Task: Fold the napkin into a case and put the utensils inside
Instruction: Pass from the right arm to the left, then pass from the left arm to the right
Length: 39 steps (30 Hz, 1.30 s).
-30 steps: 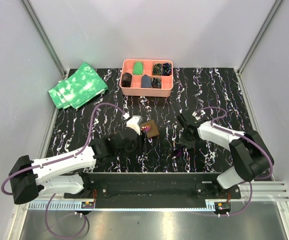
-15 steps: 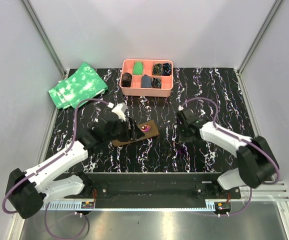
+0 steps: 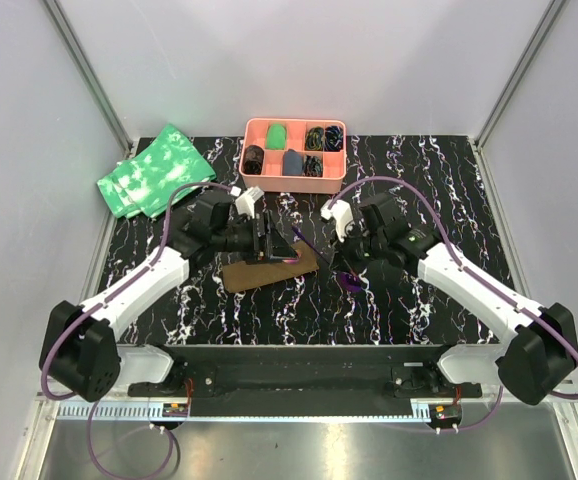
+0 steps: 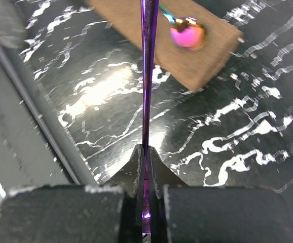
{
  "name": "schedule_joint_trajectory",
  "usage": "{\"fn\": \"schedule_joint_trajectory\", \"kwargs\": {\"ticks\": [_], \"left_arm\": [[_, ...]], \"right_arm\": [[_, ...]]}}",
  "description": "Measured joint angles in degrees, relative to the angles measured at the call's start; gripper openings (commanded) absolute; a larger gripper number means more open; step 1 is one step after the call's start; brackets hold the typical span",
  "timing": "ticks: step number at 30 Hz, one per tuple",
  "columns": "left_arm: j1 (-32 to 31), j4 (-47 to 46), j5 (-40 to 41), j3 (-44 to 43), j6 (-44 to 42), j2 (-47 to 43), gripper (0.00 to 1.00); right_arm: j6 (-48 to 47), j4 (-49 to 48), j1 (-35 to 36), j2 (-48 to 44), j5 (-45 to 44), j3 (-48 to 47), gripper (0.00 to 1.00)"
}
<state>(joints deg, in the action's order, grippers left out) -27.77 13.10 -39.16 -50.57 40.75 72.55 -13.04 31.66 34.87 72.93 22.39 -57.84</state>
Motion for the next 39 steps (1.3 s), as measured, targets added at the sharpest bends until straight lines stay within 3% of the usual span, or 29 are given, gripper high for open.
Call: {"fn": "schedule_joint_trajectory", "kwargs": {"ticks": [9, 13, 14, 16, 17, 18, 20, 21, 22, 25, 26, 29, 35, 38, 39], "left_arm": [[0.0, -5.1, -5.0, -0.1, 2.6, 4.6, 0.71], [0.0, -7.8, -6.2, -0.1, 4.9, 6.3, 0.47], [0.0, -8.5, -6.3, -0.1, 5.4, 6.5, 0.36], [0.0, -9.7, -6.7, -0.1, 6.2, 6.6, 0.25], [0.0, -10.2, -6.9, -0.1, 6.6, 6.6, 0.11], [0.0, -11.0, -7.0, 0.0, 6.8, 6.6, 0.06], [0.0, -12.0, -7.1, 0.2, 7.6, 6.6, 0.00], [0.0, -12.8, -7.1, 0.4, 7.8, 6.6, 0.00], [0.0, -13.2, -7.1, 0.6, 8.0, 6.6, 0.00], [0.0, -13.7, -5.5, 1.4, 7.6, 6.1, 0.00], [0.0, -13.2, -4.5, 1.8, 7.1, 5.4, 0.00], [0.0, -12.0, 0.3, 4.3, 5.4, 0.5, 0.00], [0.0, -12.1, 11.2, 11.6, 3.7, -15.5, 0.00], [0.0, -13.1, 14.9, 14.9, 4.2, -20.4, 0.00], [0.0, -13.3, 15.8, 15.7, 4.4, -21.0, 0.00]], "right_arm": [[-5.3, 2.0, 2.7, 0.2, 6.0, -0.7, 0.00], [-5.8, 2.4, 3.7, 0.2, 6.7, -0.7, 0.00], [-5.9, 2.5, 3.8, 0.2, 6.8, -0.7, 0.00], [-6.0, 2.5, 3.9, 0.2, 6.8, -0.7, 0.00], [-6.1, 2.5, 4.0, 0.2, 6.8, -0.7, 0.00], [-6.1, 2.5, 4.1, 0.2, 6.8, -0.7, 0.00], [-6.1, 2.5, 4.4, 0.2, 6.8, -0.7, 0.14], [-5.7, 2.5, 4.6, 0.2, 6.5, -0.7, 0.22], [-5.0, 2.5, 4.7, 0.2, 5.9, -0.7, 0.37], [-0.3, 2.0, 4.9, 0.2, 2.4, -0.7, 0.51], [1.9, 1.8, 4.9, 0.2, 0.7, -0.7, 0.65], [11.0, 1.2, 4.8, 0.1, -5.3, -0.5, 0.76], [30.0, -1.0, 1.1, -5.4, -9.2, 5.4, 0.77], [36.8, -2.8, -0.2, -6.9, -9.0, 7.3, 0.69], [38.6, -3.7, -0.5, -7.1, -8.7, 7.8, 0.59]]}}
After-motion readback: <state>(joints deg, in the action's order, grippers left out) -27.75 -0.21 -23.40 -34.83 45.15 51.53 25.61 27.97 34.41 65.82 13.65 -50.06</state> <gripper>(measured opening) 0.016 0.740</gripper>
